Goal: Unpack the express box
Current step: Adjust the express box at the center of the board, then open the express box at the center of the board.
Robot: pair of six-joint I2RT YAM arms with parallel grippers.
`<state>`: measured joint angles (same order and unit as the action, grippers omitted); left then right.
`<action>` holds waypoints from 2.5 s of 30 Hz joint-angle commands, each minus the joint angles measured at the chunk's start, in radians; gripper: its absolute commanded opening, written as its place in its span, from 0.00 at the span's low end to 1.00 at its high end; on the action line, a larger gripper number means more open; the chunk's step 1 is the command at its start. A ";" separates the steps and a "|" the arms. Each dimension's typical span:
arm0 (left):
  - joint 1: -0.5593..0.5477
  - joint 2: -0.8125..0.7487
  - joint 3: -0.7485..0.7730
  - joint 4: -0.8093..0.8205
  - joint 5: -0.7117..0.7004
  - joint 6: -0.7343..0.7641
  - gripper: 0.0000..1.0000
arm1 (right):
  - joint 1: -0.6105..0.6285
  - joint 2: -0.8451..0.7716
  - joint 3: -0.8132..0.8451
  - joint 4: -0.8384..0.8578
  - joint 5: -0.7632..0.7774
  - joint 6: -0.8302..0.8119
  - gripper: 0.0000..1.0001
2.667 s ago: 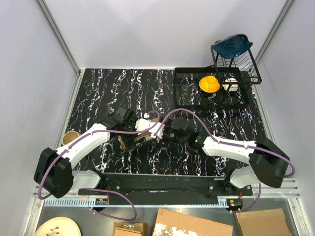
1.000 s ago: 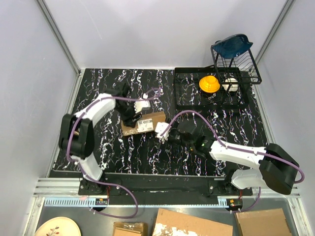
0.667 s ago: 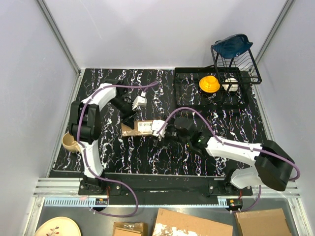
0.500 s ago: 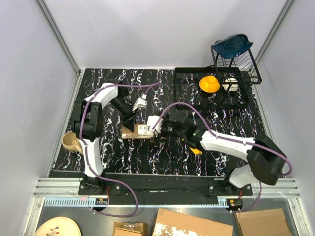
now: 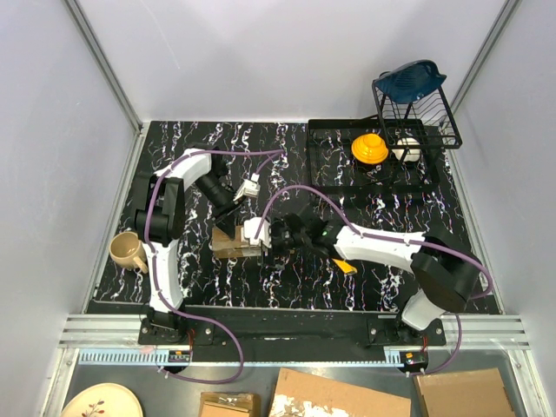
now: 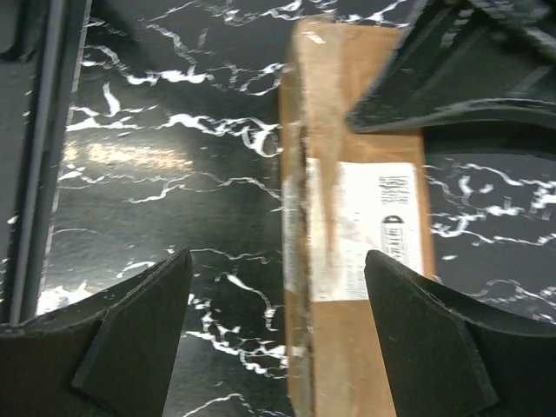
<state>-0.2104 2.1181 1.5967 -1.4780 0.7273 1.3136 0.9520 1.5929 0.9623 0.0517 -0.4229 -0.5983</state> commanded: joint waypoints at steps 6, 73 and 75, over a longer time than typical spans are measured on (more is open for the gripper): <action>-0.003 0.062 -0.030 -0.054 -0.144 0.102 0.47 | 0.076 0.010 0.000 -0.069 -0.022 -0.005 0.83; -0.006 0.039 -0.076 -0.004 -0.144 0.058 0.44 | 0.102 0.059 -0.080 0.148 0.072 0.051 0.77; -0.006 0.036 -0.078 0.002 -0.146 0.052 0.44 | 0.105 0.059 -0.089 0.151 0.072 0.057 0.77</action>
<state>-0.2085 2.1151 1.5665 -1.4868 0.7341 1.3067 1.0389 1.6512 0.8883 0.1646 -0.3248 -0.5797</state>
